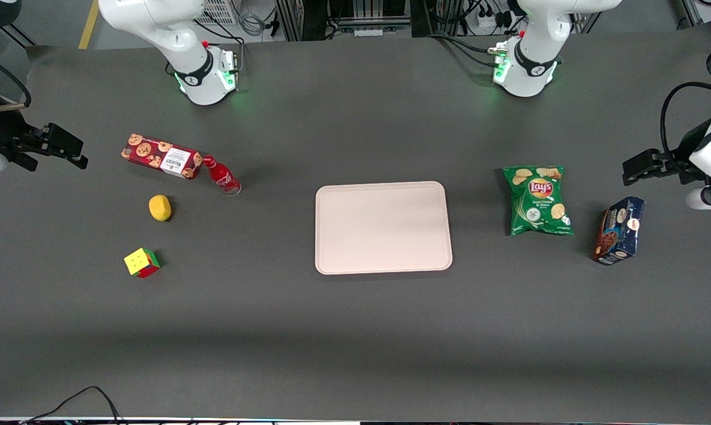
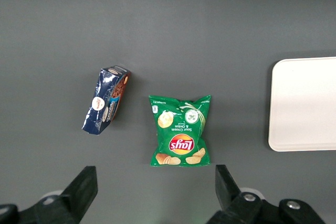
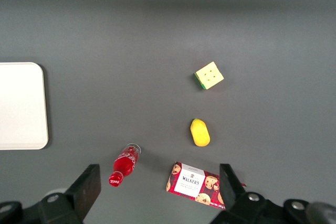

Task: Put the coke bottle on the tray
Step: 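Move the right gripper toward the red Coca-Cola bottle lying on the table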

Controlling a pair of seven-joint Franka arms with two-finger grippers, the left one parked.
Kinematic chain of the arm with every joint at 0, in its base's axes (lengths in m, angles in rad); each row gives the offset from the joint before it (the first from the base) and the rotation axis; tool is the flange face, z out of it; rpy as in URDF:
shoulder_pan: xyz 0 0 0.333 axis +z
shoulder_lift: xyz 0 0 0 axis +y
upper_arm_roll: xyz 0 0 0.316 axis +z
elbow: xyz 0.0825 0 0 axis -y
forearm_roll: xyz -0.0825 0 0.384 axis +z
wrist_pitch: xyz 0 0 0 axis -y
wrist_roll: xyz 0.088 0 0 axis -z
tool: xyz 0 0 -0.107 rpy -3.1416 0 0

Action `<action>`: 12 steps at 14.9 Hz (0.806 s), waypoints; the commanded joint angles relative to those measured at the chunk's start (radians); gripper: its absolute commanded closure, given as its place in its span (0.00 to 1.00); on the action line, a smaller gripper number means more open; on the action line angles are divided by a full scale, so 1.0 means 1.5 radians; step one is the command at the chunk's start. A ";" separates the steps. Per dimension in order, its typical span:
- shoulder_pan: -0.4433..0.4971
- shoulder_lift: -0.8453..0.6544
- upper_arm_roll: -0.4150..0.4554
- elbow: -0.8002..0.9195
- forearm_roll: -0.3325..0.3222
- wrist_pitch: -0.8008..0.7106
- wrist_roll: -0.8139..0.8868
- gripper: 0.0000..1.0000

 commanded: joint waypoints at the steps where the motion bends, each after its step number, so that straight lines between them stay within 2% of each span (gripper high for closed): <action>1: 0.003 0.004 -0.001 0.018 -0.008 -0.018 -0.015 0.00; 12: 0.011 0.015 0.016 -0.023 -0.002 -0.008 -0.008 0.00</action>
